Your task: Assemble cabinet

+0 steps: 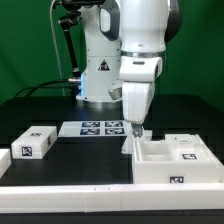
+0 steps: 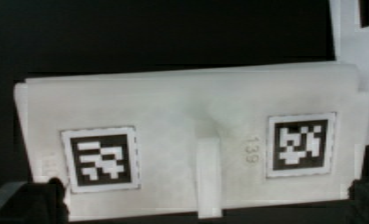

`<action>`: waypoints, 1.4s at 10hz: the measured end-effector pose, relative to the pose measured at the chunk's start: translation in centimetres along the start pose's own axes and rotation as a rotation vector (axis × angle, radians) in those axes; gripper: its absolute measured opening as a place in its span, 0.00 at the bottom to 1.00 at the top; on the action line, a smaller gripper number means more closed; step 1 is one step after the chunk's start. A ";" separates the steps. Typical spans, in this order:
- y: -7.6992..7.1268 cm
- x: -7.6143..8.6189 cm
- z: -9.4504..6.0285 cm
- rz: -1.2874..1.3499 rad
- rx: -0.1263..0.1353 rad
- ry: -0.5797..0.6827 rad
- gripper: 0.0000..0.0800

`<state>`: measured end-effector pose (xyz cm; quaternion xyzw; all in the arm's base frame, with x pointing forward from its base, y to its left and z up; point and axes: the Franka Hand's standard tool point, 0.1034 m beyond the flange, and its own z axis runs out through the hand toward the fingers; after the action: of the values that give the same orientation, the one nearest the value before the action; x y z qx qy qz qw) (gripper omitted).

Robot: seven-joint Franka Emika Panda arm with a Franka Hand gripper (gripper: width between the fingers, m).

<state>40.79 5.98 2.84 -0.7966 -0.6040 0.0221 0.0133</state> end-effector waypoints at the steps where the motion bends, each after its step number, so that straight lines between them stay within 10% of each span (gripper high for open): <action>1: -0.2 -0.1 0.3 0.000 0.006 -0.001 1.00; 7: -0.7 -0.2 1.1 0.001 0.026 -0.005 0.95; 11: -0.7 -0.3 1.3 0.002 0.030 -0.006 0.26; 14: -0.7 -0.3 1.5 0.004 0.032 -0.006 0.08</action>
Offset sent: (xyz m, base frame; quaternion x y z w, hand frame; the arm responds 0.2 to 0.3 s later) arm 0.0000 -0.0017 -0.0061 -0.0018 0.0047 -0.0073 1.0000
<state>39.91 5.86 1.42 -0.7973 -0.6021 0.0341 0.0244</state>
